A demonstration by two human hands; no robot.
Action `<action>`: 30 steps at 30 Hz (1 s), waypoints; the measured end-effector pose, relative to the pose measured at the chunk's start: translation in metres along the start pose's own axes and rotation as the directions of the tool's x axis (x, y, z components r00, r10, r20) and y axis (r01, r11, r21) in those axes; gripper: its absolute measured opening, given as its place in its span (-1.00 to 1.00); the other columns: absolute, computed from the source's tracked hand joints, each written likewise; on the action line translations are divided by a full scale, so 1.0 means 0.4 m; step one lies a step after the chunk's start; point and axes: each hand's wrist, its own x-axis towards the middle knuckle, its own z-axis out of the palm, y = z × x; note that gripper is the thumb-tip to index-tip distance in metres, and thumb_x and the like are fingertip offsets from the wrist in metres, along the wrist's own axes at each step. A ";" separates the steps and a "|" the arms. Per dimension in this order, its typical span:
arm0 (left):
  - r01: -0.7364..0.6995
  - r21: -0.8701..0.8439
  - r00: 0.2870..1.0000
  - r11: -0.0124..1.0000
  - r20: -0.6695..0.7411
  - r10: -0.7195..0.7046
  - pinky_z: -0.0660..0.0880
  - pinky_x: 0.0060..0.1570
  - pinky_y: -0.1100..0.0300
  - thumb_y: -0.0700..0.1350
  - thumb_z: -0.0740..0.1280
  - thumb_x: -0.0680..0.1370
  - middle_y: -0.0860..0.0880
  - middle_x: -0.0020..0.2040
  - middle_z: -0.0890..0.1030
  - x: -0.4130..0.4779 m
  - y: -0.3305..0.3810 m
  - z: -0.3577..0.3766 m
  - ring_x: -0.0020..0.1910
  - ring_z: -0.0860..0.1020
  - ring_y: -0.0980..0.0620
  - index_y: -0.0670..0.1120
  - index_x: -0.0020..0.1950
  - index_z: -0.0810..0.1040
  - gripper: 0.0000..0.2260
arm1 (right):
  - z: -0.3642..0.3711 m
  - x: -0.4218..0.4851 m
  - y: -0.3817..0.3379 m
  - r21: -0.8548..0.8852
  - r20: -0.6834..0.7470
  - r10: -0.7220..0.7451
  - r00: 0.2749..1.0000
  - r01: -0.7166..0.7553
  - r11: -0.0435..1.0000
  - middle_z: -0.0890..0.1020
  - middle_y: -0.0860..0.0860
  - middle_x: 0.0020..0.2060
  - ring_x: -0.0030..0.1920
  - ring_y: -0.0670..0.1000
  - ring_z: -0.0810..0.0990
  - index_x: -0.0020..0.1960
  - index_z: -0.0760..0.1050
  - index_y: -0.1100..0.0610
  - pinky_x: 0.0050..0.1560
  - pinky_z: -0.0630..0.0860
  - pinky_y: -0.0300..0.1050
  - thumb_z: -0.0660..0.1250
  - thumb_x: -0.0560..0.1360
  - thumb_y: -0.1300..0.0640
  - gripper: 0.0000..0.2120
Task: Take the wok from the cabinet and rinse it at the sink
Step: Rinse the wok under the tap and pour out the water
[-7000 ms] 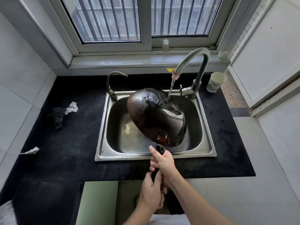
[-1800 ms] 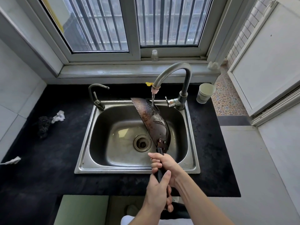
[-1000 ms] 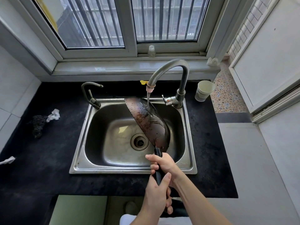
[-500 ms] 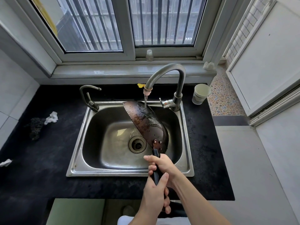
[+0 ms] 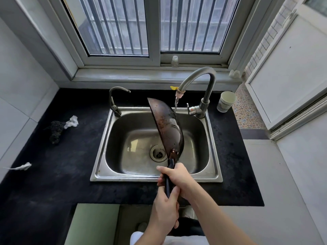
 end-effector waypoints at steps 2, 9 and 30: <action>-0.030 0.038 0.999 0.999 -0.030 0.032 0.51 -0.13 0.07 0.16 0.24 0.57 -0.15 -0.04 0.65 -0.003 -0.024 -0.024 -0.04 0.65 -0.18 0.05 0.21 0.43 -0.71 | 0.020 -0.011 0.015 -0.026 -0.007 -0.030 1.000 0.030 0.999 0.64 0.10 -0.40 -0.35 0.06 0.68 -0.11 0.51 0.29 -0.23 0.64 -0.06 0.50 0.49 0.16 -0.77; 0.029 -0.154 0.998 0.988 -0.049 -0.037 0.53 -0.25 0.13 0.23 0.31 0.47 0.03 -0.20 0.66 -0.036 -0.026 -0.103 -0.28 0.60 0.11 0.07 0.09 0.53 -0.69 | 0.087 -0.029 0.073 0.179 0.087 -0.071 0.994 0.054 0.982 0.56 0.09 -0.44 -0.39 0.05 0.63 -0.20 0.45 0.26 -0.12 0.63 0.04 0.38 0.56 0.26 -0.81; 0.107 -0.358 0.992 0.928 0.099 -0.076 0.26 -0.66 0.29 -0.04 0.32 0.58 -0.07 -0.47 0.43 -0.074 -0.028 -0.182 -0.63 0.33 0.05 -0.25 -0.01 0.46 -0.74 | 0.178 -0.022 0.093 0.221 0.116 0.018 0.993 -0.044 0.974 0.51 0.09 -0.39 -0.47 0.02 0.53 -0.15 0.44 0.26 -0.17 0.65 0.03 0.39 0.55 0.29 -0.85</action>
